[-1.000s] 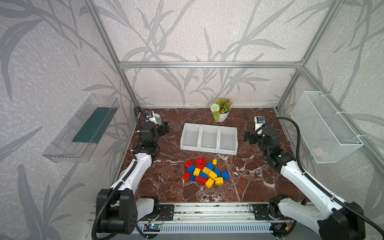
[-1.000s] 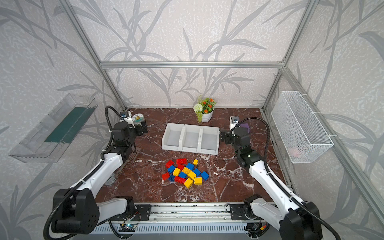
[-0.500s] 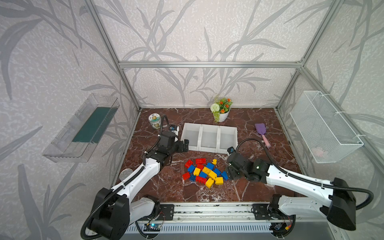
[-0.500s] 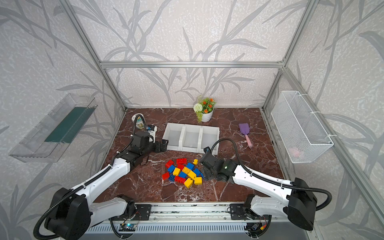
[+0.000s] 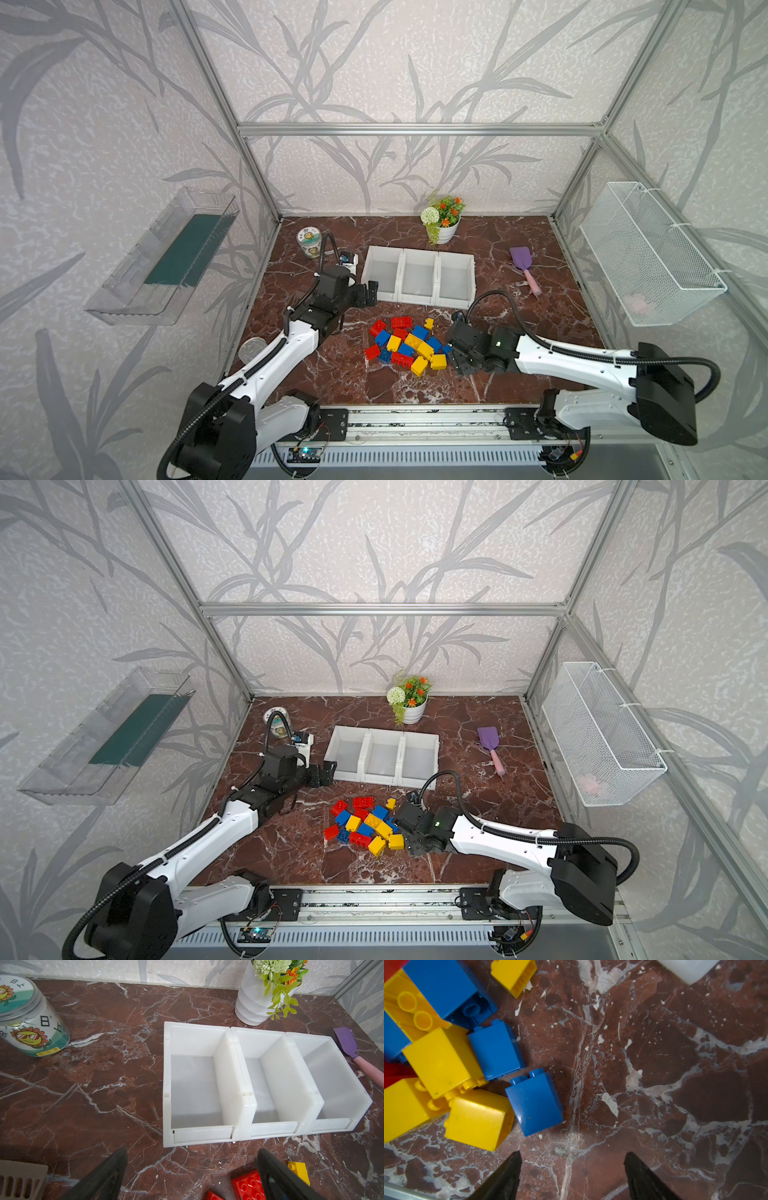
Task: Sort the legos into containers by color
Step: 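Grasp a blue brick with the right gripper while the left arm moves forward, then carry the blue brick with the right gripper into the compartment nearest it and release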
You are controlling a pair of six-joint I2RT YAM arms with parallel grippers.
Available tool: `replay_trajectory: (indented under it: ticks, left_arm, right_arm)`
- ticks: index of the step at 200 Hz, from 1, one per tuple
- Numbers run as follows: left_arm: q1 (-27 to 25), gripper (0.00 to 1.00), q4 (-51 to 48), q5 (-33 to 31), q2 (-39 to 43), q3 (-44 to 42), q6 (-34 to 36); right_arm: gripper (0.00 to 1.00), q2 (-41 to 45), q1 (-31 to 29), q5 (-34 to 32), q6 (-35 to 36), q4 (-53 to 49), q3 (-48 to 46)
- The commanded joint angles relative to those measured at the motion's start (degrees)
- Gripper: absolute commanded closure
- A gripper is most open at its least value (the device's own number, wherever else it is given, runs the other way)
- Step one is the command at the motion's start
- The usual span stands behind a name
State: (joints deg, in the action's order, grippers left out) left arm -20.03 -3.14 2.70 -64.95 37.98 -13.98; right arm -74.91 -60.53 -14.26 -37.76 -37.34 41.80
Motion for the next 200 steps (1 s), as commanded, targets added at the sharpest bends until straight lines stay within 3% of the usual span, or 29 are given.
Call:
replay_trajectory:
  ticks: [1,124,162,200]
  left_arm:
    - [-0.3,0.01,0.8,-0.3,0.4,-0.9,-0.4]
    - [-0.8,0.01,1.0,0.4,0.3,-0.9,-1.6]
    - [-1.1,0.01,1.0,0.8,0.2,-0.8,-2.1]
    - [-1.3,0.01,1.1,0.9,0.0,-0.7,-3.0]
  right_arm:
    - [0.25,-2.2,-0.4,1.1,-0.4,1.3,0.3]
    - [0.46,-17.0,0.2,-0.9,3.8,4.6,9.3]
    - [0.63,-17.1,1.5,0.5,3.0,6.7,8.1]
    - [0.69,-13.0,1.6,-0.5,4.0,3.7,8.8]
